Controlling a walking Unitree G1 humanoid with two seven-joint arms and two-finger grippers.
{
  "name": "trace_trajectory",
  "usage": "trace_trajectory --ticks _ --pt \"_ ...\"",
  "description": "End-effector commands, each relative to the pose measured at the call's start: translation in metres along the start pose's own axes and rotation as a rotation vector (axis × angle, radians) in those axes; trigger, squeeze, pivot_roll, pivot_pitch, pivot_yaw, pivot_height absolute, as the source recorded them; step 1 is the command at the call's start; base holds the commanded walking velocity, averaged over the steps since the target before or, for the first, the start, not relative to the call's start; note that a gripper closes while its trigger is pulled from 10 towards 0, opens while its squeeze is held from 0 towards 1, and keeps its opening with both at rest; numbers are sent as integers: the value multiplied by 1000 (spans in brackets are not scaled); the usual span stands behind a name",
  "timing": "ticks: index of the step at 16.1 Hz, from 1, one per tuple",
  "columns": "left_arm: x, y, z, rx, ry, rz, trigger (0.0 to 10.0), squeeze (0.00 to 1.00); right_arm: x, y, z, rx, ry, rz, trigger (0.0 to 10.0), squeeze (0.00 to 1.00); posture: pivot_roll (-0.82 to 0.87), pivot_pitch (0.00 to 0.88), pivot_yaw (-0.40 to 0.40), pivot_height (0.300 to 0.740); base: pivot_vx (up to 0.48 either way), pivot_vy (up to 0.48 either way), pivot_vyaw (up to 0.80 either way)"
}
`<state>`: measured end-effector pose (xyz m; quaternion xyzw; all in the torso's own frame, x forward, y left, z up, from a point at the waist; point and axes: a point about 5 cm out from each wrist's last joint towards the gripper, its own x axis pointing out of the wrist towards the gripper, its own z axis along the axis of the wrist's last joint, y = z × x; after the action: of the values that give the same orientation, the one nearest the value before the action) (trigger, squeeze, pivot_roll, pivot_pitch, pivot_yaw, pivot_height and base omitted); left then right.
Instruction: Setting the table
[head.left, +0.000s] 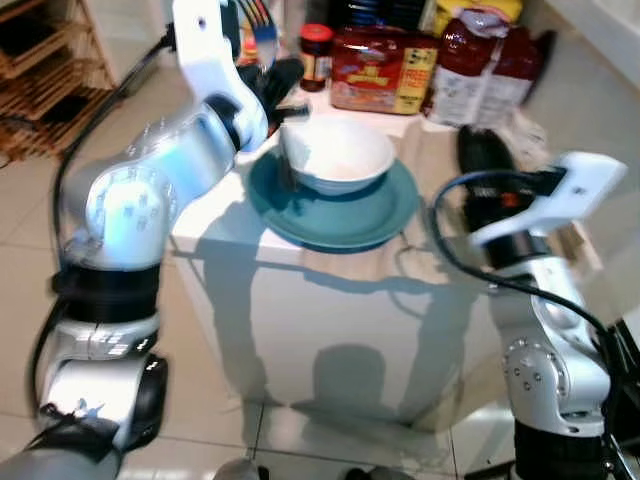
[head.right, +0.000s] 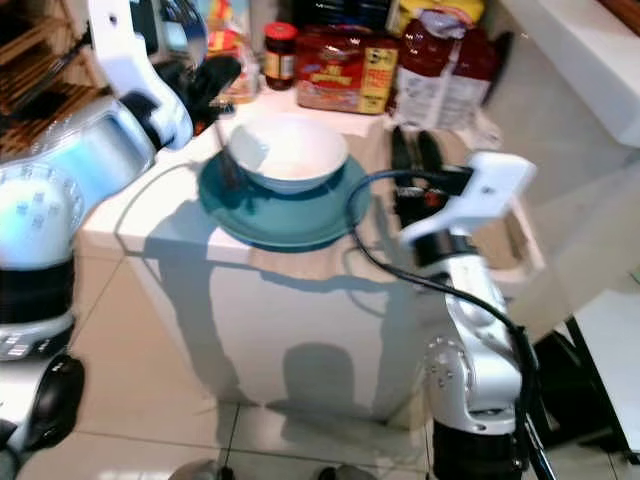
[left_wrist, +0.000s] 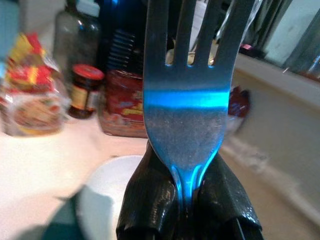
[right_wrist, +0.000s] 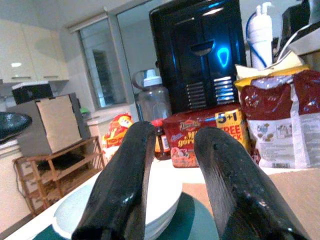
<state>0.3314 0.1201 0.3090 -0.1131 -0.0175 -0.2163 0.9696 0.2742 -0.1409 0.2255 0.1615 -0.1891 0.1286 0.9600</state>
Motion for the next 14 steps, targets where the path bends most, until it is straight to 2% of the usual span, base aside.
trace_trajectory --ticks 1,2,4,5,6,9,10,11,14 --pt "-7 -3 7 109 -32 4 10000 0 1 6 5 7 0 15 10000 0 78 65 -43 740 0 0 0" --pt "-18 2 3 231 -31 46 10000 0 0 10 4 15 21 18 10000 0 79 65 -41 740 0 0 0" --pt "-24 7 -6 257 -3 77 10000 0 -1 12 3 18 32 15 10000 0 78 66 -41 740 0 0 0" --pt "-31 8 -17 298 32 87 10000 0 -2 14 2 24 47 14 10000 0 73 63 -43 740 -319 0 0" --pt "-37 4 -21 305 38 86 10000 0 -3 16 3 30 66 16 10000 0 74 59 -44 740 -319 0 0" --pt "-41 3 -29 338 49 102 10000 0 -4 16 2 30 87 16 10000 0 73 50 -45 740 -309 0 0" --pt "-42 4 -32 367 53 113 10000 0 -5 16 2 29 91 16 10000 0 70 47 -43 740 -292 0 0" --pt "-45 6 -37 431 51 125 10000 0 -6 16 2 17 101 19 10000 0 71 43 -45 740 -259 0 0" --pt "-53 11 -57 417 25 161 10000 0 -20 13 0 -29 139 18 10000 0 64 37 -51 740 0 0 0"
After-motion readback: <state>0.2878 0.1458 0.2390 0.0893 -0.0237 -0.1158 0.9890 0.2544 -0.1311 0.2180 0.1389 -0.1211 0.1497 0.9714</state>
